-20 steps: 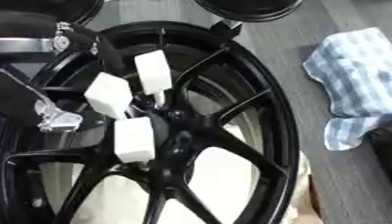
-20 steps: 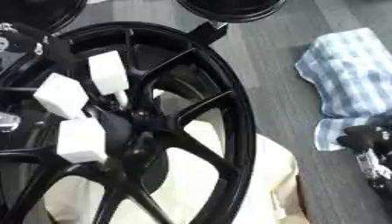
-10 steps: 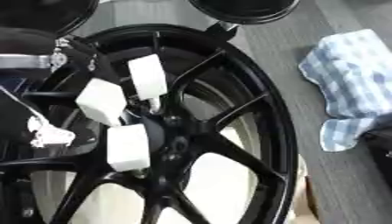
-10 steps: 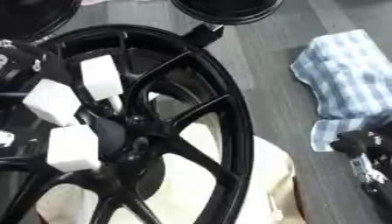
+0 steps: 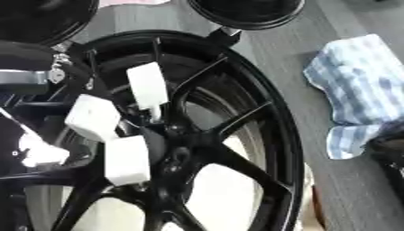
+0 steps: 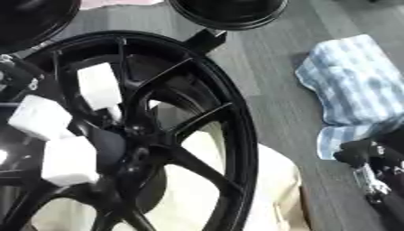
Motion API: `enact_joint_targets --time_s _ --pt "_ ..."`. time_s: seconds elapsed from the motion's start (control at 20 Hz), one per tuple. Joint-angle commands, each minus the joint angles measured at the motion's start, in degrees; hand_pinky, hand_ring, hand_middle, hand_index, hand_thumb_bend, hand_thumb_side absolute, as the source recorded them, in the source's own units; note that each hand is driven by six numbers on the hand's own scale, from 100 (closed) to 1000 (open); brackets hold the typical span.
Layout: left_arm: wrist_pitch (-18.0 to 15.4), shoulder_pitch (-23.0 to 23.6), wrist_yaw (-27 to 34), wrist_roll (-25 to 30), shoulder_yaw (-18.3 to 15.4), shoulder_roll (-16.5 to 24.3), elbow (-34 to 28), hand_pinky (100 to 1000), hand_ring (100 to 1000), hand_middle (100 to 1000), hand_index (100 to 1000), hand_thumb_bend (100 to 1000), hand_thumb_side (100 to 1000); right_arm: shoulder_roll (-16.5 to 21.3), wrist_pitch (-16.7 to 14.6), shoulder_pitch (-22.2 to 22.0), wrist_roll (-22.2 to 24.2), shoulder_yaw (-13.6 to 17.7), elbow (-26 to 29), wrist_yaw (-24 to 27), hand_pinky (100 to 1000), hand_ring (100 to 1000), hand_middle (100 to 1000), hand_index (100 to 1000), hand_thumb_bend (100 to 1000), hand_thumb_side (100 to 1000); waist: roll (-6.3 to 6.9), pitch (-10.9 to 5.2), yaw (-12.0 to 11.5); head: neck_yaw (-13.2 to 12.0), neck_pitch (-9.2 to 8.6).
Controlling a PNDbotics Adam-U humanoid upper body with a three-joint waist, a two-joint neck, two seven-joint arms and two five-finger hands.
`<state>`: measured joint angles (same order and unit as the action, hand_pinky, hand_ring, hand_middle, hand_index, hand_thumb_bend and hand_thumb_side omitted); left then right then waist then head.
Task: Pull the pin out of the wheel hub.
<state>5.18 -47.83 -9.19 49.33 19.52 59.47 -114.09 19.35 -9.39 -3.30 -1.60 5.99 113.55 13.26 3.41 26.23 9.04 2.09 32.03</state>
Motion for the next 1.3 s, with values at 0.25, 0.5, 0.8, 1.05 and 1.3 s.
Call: enact_joint_targets --time_s 0.25,0.5,0.8,1.05,1.3 --pt "0.55 -1.10 -0.27 0.23 -0.11 0.77 -0.50 813 773 507 688 162 244 0.29 0.27 0.04 -0.06 0.50 1.04 -0.19 721 631 611 517 226 424 -0.15 -1.02 -0.12 0.16 -0.75" --pt "1.82 -1.43 0.39 -1.06 0.00 0.69 -0.50 780 731 436 603 100 152 0.30 0.33 0.00 0.06 0.55 1.04 -0.12 721 631 611 518 225 425 -0.14 -1.14 -0.13 0.17 -0.68" --pt "3.19 -1.94 2.65 -3.42 -0.17 0.62 -0.50 749 705 386 533 100 184 0.34 0.44 -0.13 0.16 0.62 1.04 -0.14 722 631 612 518 223 426 -0.05 -1.38 -0.05 0.17 -0.43" --pt "4.70 -3.32 6.92 -5.79 -2.10 1.27 -0.50 735 697 355 502 100 201 0.48 0.43 -0.33 0.15 0.76 1.04 -0.07 723 632 612 519 222 425 -0.01 -1.73 -0.11 0.24 -0.15" --pt "6.61 -4.17 13.11 -10.36 -5.69 2.86 -0.50 722 696 329 480 100 221 0.66 0.33 -0.66 0.13 0.91 1.04 0.07 723 632 612 519 219 426 -0.05 -2.25 -0.44 0.44 0.15"
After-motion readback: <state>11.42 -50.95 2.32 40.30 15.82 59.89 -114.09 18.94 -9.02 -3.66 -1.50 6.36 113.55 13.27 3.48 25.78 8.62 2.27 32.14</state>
